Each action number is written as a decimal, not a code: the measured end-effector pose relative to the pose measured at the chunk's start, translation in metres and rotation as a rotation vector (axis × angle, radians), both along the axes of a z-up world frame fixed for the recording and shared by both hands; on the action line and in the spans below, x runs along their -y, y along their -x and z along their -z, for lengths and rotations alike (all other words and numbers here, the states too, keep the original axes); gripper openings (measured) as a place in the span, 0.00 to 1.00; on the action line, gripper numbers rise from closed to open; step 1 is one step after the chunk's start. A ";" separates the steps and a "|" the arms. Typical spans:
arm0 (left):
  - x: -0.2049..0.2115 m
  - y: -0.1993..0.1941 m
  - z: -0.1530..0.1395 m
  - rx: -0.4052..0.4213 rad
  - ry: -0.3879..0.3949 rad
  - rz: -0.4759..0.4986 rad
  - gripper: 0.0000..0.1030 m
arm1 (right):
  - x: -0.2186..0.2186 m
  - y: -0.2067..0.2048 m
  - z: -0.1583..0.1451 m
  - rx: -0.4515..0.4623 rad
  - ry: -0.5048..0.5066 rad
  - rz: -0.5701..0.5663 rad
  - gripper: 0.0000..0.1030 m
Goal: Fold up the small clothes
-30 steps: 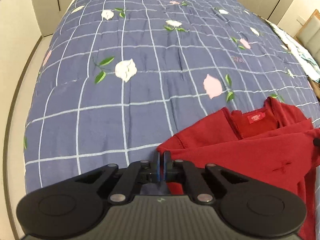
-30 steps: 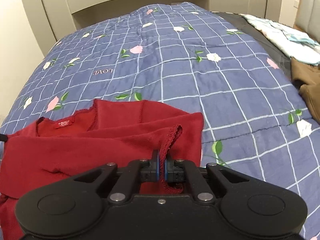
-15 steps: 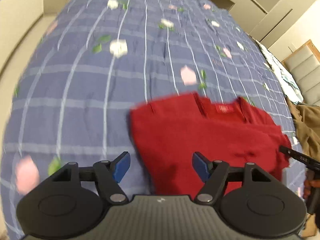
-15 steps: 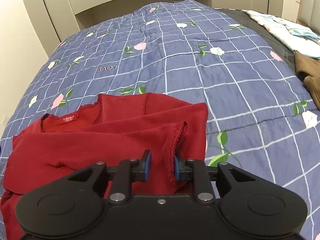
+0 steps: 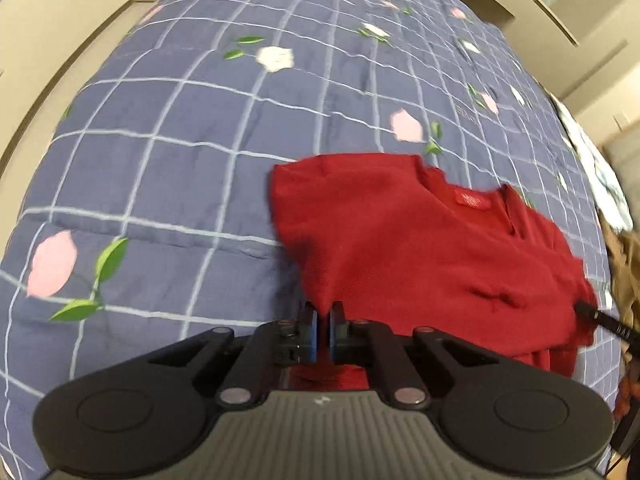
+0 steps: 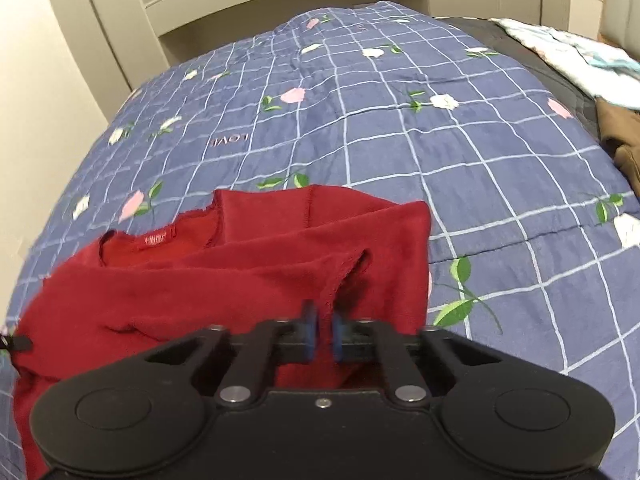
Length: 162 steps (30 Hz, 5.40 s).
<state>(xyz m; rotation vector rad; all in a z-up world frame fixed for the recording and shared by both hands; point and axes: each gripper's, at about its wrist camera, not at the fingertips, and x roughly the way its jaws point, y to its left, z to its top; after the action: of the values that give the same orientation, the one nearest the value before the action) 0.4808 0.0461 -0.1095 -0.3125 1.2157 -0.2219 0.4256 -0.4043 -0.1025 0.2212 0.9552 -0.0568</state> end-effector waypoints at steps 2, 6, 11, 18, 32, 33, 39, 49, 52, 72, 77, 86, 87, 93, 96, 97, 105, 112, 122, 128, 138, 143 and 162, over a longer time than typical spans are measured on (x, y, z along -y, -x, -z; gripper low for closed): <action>-0.001 0.001 0.007 -0.010 0.006 -0.006 0.04 | -0.006 -0.001 0.002 0.006 0.037 -0.022 0.03; 0.004 0.004 0.012 -0.005 0.021 0.006 0.20 | -0.008 -0.003 0.004 0.011 0.101 -0.013 0.03; 0.002 0.000 -0.002 0.057 0.022 -0.007 0.67 | -0.003 -0.002 0.002 0.016 0.151 -0.024 0.03; 0.011 -0.040 0.010 0.042 -0.113 -0.049 0.62 | 0.002 -0.006 0.011 -0.007 0.170 -0.008 0.03; 0.025 -0.023 0.025 0.043 -0.375 -0.030 0.78 | 0.002 -0.003 0.014 -0.010 0.265 -0.015 0.30; 0.024 -0.022 0.028 0.034 -0.383 -0.045 0.78 | 0.003 -0.004 0.018 -0.022 0.263 -0.008 0.32; 0.011 -0.005 0.010 0.053 -0.352 -0.100 0.82 | 0.010 0.009 0.009 0.020 0.253 0.030 0.55; 0.011 0.055 -0.018 0.075 -0.247 -0.113 0.95 | 0.002 0.071 -0.023 0.052 0.160 0.009 0.91; 0.014 0.076 -0.024 0.048 -0.237 -0.108 0.95 | -0.008 0.093 -0.028 0.047 0.124 -0.006 0.95; 0.000 0.220 -0.003 -0.189 -0.155 0.125 0.99 | -0.070 0.274 -0.023 -0.189 -0.020 0.100 0.90; 0.006 0.241 0.009 -0.222 -0.118 0.237 0.83 | -0.060 0.295 -0.010 -0.228 -0.049 0.164 0.71; 0.019 0.251 0.001 -0.243 -0.127 0.328 0.46 | -0.057 0.303 -0.013 -0.258 0.023 0.141 0.06; 0.018 0.248 0.000 -0.250 -0.105 0.339 0.44 | -0.058 0.302 -0.017 -0.264 0.043 0.124 0.05; 0.029 0.260 -0.013 -0.179 -0.138 0.453 0.53 | -0.040 0.305 -0.028 -0.279 0.134 0.158 0.05; 0.035 0.267 -0.009 -0.175 -0.181 0.495 0.53 | -0.033 0.306 -0.020 -0.297 0.123 0.171 0.08; 0.036 0.268 -0.009 -0.171 -0.192 0.502 0.53 | -0.035 0.306 -0.018 -0.302 0.142 0.170 0.12; 0.042 0.299 -0.042 0.141 -0.341 0.740 0.93 | -0.064 0.324 -0.044 -0.227 0.318 -0.066 0.61; 0.058 0.358 -0.025 0.336 -0.509 1.068 0.94 | -0.113 0.346 -0.029 -0.258 0.552 -0.501 0.66; 0.081 0.414 0.014 0.602 -0.809 1.327 0.94 | -0.129 0.352 -0.001 -0.231 0.691 -0.684 0.72; 0.086 0.412 0.020 0.640 -0.827 1.360 0.86 | -0.127 0.352 -0.002 -0.225 0.712 -0.744 0.73; 0.072 0.410 0.018 0.610 -0.781 1.425 0.15 | -0.133 0.357 0.008 -0.232 0.793 -0.867 0.36; 0.074 0.380 -0.004 0.493 -0.672 1.312 0.08 | -0.136 0.357 0.000 -0.237 0.772 -0.863 0.04; 0.051 0.219 -0.119 0.242 -0.319 0.782 0.08 | -0.113 0.261 -0.107 -0.124 0.637 -0.763 0.04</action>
<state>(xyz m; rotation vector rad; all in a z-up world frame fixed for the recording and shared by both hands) 0.2620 -0.0054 0.0098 0.4733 1.0613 -0.7084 0.1643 -0.2911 0.0045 -0.7443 1.0447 0.3274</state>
